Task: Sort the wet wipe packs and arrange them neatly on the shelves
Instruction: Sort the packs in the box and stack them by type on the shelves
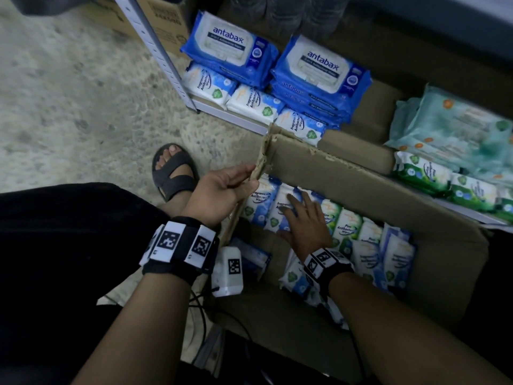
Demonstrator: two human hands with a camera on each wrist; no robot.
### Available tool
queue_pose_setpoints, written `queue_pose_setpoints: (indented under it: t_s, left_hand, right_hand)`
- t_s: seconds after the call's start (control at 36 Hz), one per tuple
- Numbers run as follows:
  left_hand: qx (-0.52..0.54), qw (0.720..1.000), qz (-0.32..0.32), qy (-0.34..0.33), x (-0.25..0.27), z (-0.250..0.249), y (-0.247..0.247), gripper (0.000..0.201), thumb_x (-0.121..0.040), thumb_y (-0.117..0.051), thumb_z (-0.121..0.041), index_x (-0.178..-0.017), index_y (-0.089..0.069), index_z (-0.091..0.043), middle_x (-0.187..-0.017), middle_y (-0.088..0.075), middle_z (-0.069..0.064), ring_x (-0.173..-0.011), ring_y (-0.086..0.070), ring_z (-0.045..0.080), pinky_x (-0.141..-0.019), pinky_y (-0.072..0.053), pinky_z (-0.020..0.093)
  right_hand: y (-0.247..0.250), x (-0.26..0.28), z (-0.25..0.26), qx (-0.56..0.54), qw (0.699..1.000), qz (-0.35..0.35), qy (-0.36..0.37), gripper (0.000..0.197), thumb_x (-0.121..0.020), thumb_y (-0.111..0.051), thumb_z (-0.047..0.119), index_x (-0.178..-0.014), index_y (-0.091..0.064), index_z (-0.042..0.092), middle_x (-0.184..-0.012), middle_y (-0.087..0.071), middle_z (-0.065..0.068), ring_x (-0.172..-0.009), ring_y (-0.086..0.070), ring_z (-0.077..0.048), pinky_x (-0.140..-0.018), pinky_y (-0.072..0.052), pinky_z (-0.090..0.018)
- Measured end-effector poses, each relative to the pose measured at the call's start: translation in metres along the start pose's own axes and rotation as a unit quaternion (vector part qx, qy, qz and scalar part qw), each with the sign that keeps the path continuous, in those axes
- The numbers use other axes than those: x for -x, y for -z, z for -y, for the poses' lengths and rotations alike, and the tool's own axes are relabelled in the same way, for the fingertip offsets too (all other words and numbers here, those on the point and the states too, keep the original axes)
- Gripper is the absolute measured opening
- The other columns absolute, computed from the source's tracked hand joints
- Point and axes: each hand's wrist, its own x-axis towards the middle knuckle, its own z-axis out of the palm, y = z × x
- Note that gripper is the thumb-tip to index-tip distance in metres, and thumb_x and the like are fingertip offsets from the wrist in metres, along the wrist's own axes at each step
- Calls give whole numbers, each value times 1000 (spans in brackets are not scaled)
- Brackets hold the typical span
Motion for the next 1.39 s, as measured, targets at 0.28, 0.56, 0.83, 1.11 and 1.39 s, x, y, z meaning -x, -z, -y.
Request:
queue_pose_setpoints:
  t_s: [0.28,0.56,0.83,1.11,1.39]
  left_hand:
    - [2,1000,-4,-5,-1,0,-1,41,-92,-62,-3,-133,-58,-5,-125,-66,8,-120,-60,14,-107,-46,37]
    - [-43,998,-18,-29,5,-5,-5,28,-93,-63,-7,-118,-63,-21,-116,-70,2,-102,-66,7,-87,-54,25]
    - [-296,939,-143,-97,28,-10,-23,28,-93,-65,-25,-121,-66,-22,-111,-72,0,-93,-65,10,-85,-55,32]
    - [-466,835,-184,-229,53,-10,-67,35,-78,-60,-16,-111,-70,-16,-108,-69,10,-105,-59,36,-91,-50,46]
    - [-565,820,60,-69,39,37,-110,22,-94,-56,-18,-111,-70,-21,-117,-70,2,-106,-64,20,-93,-51,32]
  right_hand:
    - [7,-24,3,-55,997,45,-34,77,-82,-76,36,-145,-40,10,-157,-29,-12,-147,-18,-37,-120,-19,-45]
    - [24,-24,8,-67,993,84,-41,79,-89,-65,45,-153,-27,19,-163,-12,-5,-150,-3,-33,-122,-6,-47]
    - [48,32,-19,-171,976,25,-129,59,-89,-66,27,-143,-43,17,-149,-39,-9,-136,-37,-30,-108,-37,-36]
    - [57,100,-60,-158,953,1,-258,46,-88,-66,27,-131,-52,20,-134,-50,-9,-123,-45,-34,-98,-46,-42]
    - [54,128,-83,-199,935,46,-291,58,-86,-71,24,-139,-46,24,-134,-43,-10,-121,-48,-35,-97,-49,-45]
